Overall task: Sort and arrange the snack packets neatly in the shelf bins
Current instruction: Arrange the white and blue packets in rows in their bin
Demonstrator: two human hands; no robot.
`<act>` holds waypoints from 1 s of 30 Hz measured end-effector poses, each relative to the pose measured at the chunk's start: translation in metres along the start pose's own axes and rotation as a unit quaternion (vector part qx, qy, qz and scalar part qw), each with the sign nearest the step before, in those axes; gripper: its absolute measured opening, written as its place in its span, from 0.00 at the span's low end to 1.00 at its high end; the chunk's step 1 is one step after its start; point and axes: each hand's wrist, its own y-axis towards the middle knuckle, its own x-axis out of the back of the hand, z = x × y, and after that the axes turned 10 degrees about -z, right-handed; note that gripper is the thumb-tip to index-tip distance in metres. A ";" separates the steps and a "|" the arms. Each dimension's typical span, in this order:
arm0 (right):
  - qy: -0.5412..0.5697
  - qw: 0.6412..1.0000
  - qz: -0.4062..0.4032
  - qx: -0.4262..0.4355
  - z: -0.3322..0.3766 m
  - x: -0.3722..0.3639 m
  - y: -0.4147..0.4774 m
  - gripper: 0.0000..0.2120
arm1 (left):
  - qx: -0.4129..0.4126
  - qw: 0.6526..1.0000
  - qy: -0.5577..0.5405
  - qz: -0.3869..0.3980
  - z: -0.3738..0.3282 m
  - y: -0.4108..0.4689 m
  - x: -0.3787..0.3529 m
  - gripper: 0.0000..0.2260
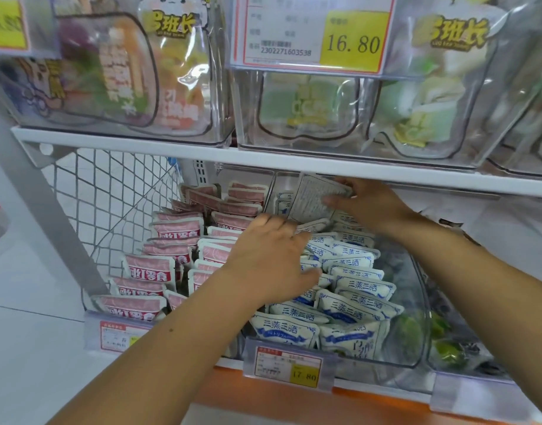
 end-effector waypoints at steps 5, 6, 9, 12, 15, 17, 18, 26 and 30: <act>0.172 0.979 -0.039 -0.100 0.003 0.016 -0.024 0.12 | 0.074 0.978 -0.157 -0.113 -0.001 -0.005 0.007 0.34; 0.209 0.971 -0.048 -0.104 0.002 0.018 -0.029 0.11 | 0.093 0.966 -0.201 -0.136 0.000 -0.008 0.008 0.34; 0.263 0.955 -0.082 -0.110 -0.001 0.023 -0.035 0.12 | 0.102 0.942 -0.279 -0.158 0.001 -0.019 0.010 0.36; 0.392 0.910 -0.021 -0.134 0.001 0.029 -0.043 0.17 | 0.083 0.936 -0.297 -0.172 0.000 -0.027 0.009 0.37; 0.463 0.861 0.108 -0.182 0.010 0.027 -0.058 0.20 | 0.093 0.905 -0.363 -0.201 -0.003 -0.033 0.012 0.30; 0.398 0.882 0.143 -0.205 0.016 0.024 -0.068 0.18 | 0.135 0.875 -0.418 -0.204 -0.005 -0.037 0.019 0.18; 0.332 0.912 0.141 -0.197 0.019 0.023 -0.073 0.22 | 0.156 0.863 -0.440 -0.193 -0.004 -0.038 0.024 0.09; 0.228 0.967 0.108 0.035 0.029 0.022 -0.090 0.13 | 0.190 0.833 -0.511 -0.090 0.007 -0.041 0.037 0.11; 0.369 0.908 0.193 -0.056 0.026 0.015 -0.084 0.20 | 0.203 0.819 -0.523 -0.121 0.002 -0.040 0.034 0.07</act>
